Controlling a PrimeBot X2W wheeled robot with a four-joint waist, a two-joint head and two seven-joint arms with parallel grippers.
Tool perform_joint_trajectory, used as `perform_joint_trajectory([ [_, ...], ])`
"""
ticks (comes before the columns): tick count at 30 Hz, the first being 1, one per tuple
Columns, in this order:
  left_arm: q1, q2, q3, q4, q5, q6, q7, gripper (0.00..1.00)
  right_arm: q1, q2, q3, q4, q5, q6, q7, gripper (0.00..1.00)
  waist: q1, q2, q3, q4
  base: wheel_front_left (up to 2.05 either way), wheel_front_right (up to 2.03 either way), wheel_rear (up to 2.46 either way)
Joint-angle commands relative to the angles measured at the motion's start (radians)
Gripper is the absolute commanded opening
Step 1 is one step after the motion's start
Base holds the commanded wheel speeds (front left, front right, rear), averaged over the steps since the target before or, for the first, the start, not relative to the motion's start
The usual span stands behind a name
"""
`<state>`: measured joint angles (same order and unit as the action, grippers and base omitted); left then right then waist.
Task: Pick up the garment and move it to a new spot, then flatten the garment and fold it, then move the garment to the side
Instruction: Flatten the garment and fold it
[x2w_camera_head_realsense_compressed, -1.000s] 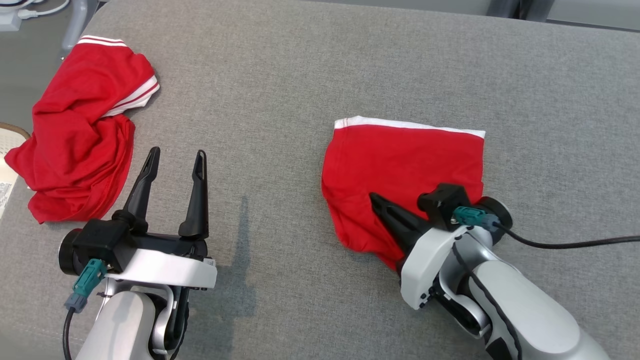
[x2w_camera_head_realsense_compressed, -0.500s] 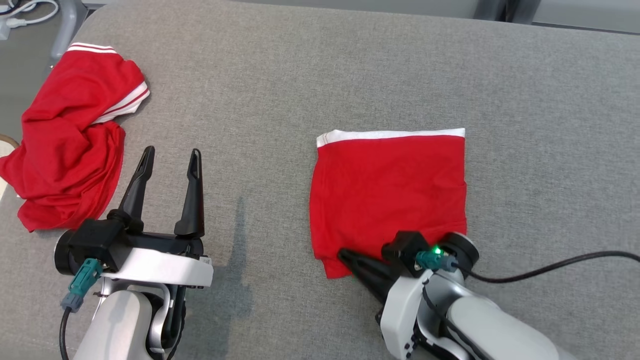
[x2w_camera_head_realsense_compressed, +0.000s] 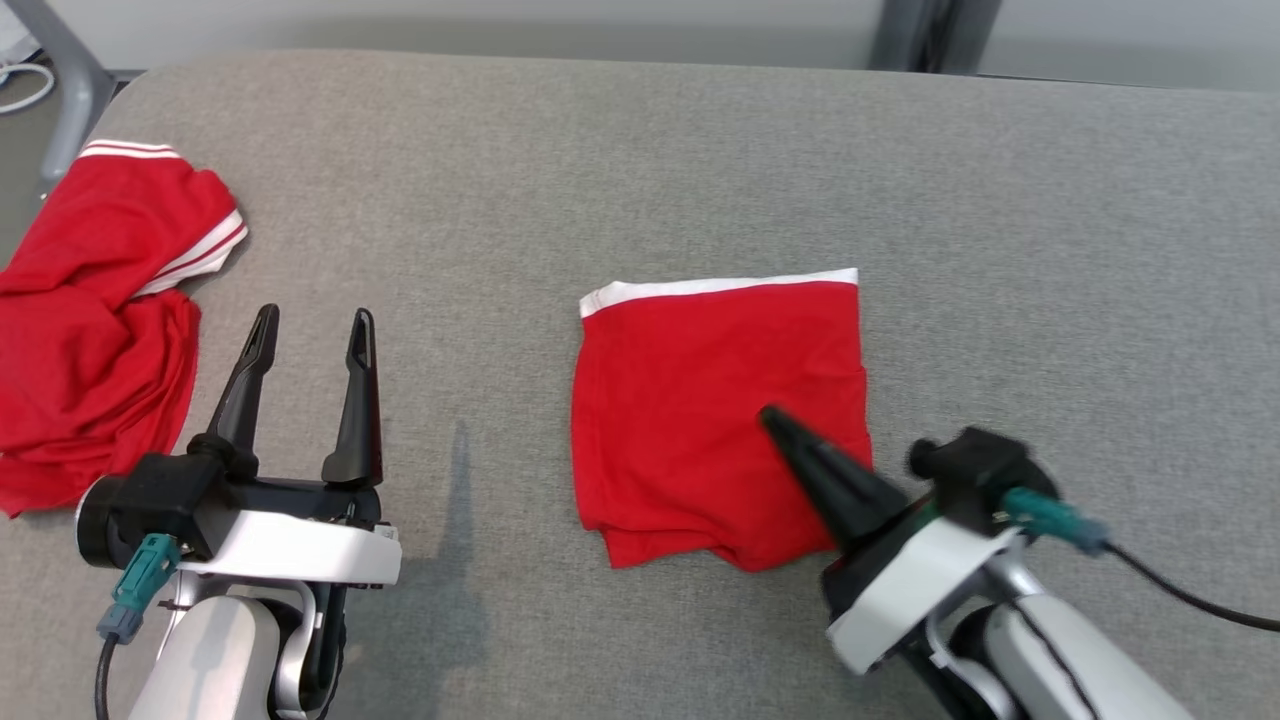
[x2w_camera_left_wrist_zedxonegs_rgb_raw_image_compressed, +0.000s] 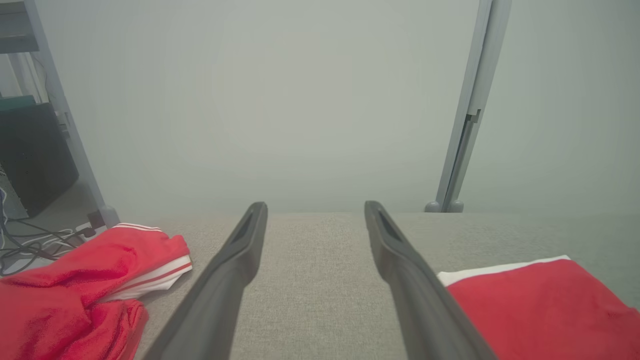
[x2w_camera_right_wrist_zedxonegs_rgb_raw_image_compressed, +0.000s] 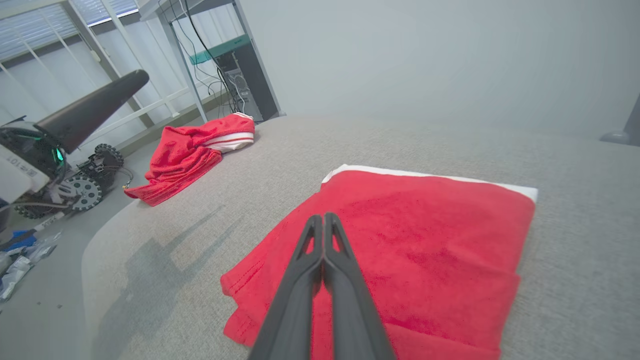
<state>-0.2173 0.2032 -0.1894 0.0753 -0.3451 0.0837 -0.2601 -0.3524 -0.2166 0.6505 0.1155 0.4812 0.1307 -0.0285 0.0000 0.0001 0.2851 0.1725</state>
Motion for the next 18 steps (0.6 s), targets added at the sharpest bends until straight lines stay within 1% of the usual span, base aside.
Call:
perform_joint_trajectory([
  [1, 0.003, 0.008, 0.004, -0.012, 0.003, 0.008, 0.003, 1.00, 0.036, 0.014, -0.089, -0.037, -0.031, 0.000, -0.013, 0.00, 0.0000, -0.0001, -0.014, -0.024, 0.00, 0.00, 0.00],
  [3, 0.009, 0.015, 0.006, -0.021, 0.003, 0.012, 0.010, 1.00, 0.068, 0.038, -0.185, -0.074, -0.055, 0.000, -0.017, 0.00, 0.0000, -0.0001, -0.019, -0.039, 0.00, 0.00, 0.00],
  [4, 0.009, 0.015, 0.006, -0.021, 0.003, 0.012, 0.010, 1.00, 0.068, 0.038, -0.185, -0.074, -0.055, 0.000, -0.017, 0.00, 0.0000, -0.0001, -0.019, -0.039, 0.00, 0.00, 0.00],
  [7, 0.018, 0.025, 0.007, -0.036, 0.003, 0.015, 0.017, 1.00, 0.109, 0.072, -0.312, -0.125, -0.096, 0.000, -0.021, 0.00, 0.0000, -0.0001, -0.029, -0.058, 0.00, 0.00, 0.00],
  [11, 0.025, 0.035, 0.005, -0.054, 0.000, 0.007, 0.023, 1.00, 0.151, 0.109, -0.455, -0.178, -0.132, 0.000, -0.038, 0.00, 0.0000, -0.0001, -0.043, -0.081, 0.00, 0.00, 0.00],
  [12, 0.027, 0.038, 0.003, -0.055, -0.001, 0.007, 0.026, 1.00, 0.161, 0.117, -0.487, -0.184, -0.138, 0.000, -0.047, 0.35, 0.0000, -0.0001, -0.047, -0.086, 0.00, 0.00, 0.00],
  [14, 0.038, 0.046, -0.001, -0.061, -0.005, 0.001, 0.031, 1.00, 0.177, 0.135, -0.568, -0.185, -0.155, 0.000, -0.059, 1.00, 0.0000, -0.0001, -0.062, -0.102, 0.00, 0.00, 0.00],
  [18, 0.054, 0.053, -0.008, -0.064, -0.006, -0.001, 0.039, 1.00, 0.201, 0.143, -0.628, -0.161, -0.169, 0.000, -0.067, 1.00, 0.0000, -0.0001, -0.090, -0.115, 0.00, 0.00, 0.00],
])
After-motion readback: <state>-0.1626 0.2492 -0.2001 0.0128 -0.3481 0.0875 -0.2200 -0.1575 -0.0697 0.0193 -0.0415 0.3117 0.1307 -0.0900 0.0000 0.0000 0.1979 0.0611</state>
